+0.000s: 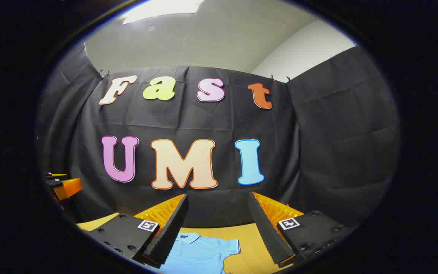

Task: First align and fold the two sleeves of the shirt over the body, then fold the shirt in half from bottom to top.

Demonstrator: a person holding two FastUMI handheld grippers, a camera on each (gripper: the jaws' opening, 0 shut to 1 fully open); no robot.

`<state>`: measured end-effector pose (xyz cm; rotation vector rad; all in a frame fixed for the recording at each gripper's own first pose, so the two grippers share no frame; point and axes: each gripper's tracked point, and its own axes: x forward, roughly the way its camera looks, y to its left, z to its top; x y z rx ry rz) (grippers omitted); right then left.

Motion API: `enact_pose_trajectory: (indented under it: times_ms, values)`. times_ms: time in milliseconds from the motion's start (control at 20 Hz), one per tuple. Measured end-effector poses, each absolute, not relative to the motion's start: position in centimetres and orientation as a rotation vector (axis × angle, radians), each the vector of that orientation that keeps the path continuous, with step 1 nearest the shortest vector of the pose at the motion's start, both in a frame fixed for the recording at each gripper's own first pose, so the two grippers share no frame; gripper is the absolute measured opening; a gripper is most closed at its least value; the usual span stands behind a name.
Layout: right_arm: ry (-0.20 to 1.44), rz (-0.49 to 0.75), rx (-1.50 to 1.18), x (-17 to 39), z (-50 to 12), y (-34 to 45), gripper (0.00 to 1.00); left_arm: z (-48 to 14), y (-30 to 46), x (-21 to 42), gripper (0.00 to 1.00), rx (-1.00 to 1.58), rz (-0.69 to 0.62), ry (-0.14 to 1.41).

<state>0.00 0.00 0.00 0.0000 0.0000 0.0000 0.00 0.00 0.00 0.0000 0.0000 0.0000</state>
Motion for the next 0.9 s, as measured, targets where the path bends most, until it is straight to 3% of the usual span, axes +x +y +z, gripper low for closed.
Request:
enact_pose_trajectory:
  times_ms: [900]
  values:
    - [0.017,-0.023,-0.089,4.0,-2.0,-0.8,0.97,-2.0,2.0,1.9,0.95,0.015,0.062,0.044]
